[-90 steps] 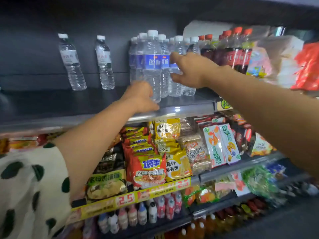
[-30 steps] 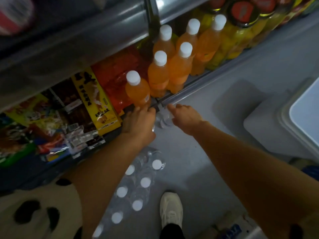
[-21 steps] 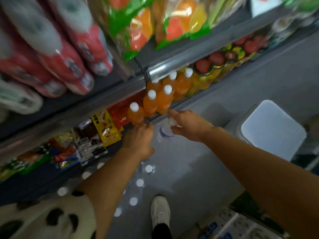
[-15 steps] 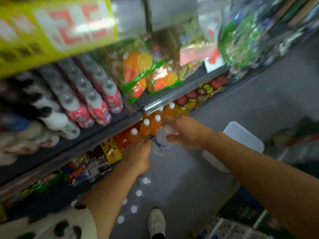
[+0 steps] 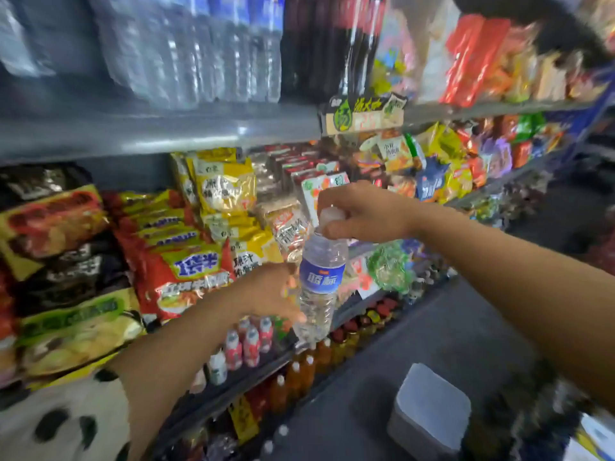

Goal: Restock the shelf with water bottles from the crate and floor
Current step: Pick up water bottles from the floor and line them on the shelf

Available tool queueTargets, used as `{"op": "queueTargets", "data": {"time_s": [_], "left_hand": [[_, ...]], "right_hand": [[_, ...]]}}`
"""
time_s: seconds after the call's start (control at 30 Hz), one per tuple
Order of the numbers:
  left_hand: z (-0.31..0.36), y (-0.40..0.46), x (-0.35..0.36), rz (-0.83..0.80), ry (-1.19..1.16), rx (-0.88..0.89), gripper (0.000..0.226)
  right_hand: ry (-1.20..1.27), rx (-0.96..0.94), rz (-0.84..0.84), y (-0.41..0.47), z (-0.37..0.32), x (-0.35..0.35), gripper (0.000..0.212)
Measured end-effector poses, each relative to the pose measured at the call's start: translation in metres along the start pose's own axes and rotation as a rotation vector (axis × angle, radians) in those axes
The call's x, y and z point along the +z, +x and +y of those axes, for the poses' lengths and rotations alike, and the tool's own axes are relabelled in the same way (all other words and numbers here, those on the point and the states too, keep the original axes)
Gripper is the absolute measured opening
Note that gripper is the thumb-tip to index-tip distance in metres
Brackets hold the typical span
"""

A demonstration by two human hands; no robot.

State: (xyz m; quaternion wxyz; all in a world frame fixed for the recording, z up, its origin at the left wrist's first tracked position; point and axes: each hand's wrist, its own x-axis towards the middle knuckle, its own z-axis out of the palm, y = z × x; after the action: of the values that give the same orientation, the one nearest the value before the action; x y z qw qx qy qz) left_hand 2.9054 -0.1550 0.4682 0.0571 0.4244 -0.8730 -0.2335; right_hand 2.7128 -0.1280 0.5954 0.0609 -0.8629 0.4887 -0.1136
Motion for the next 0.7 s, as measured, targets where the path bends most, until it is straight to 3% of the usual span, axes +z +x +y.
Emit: {"op": "queueTargets", "data": {"time_s": [0.13, 0.23, 0.33, 0.43, 0.7], "left_hand": [[0.028, -0.031, -0.082, 0.084, 0.027, -0.014, 0.070], [0.049, -0.045, -0.140, 0.204, 0.101, -0.049, 0.058], [0.063, -0.051, -0.199, 0.316, 0.171, -0.102, 0.057], [0.070, -0.053, -0.246, 0.414, 0.178, -0.205, 0.058], [0.065, -0.040, -0.295, 0.644, 0.139, -0.445, 0.047]], "right_hand": [[-0.050, -0.057, 0.081, 0.016, -0.041, -0.086, 0.012], [-0.068, -0.109, 0.165, 0.033, -0.060, -0.143, 0.023], [-0.119, -0.148, 0.244, 0.060, -0.065, -0.190, 0.015], [-0.113, -0.185, 0.326, 0.090, -0.067, -0.222, 0.007], [-0.070, -0.289, 0.427, 0.181, -0.050, -0.266, 0.019]]}}
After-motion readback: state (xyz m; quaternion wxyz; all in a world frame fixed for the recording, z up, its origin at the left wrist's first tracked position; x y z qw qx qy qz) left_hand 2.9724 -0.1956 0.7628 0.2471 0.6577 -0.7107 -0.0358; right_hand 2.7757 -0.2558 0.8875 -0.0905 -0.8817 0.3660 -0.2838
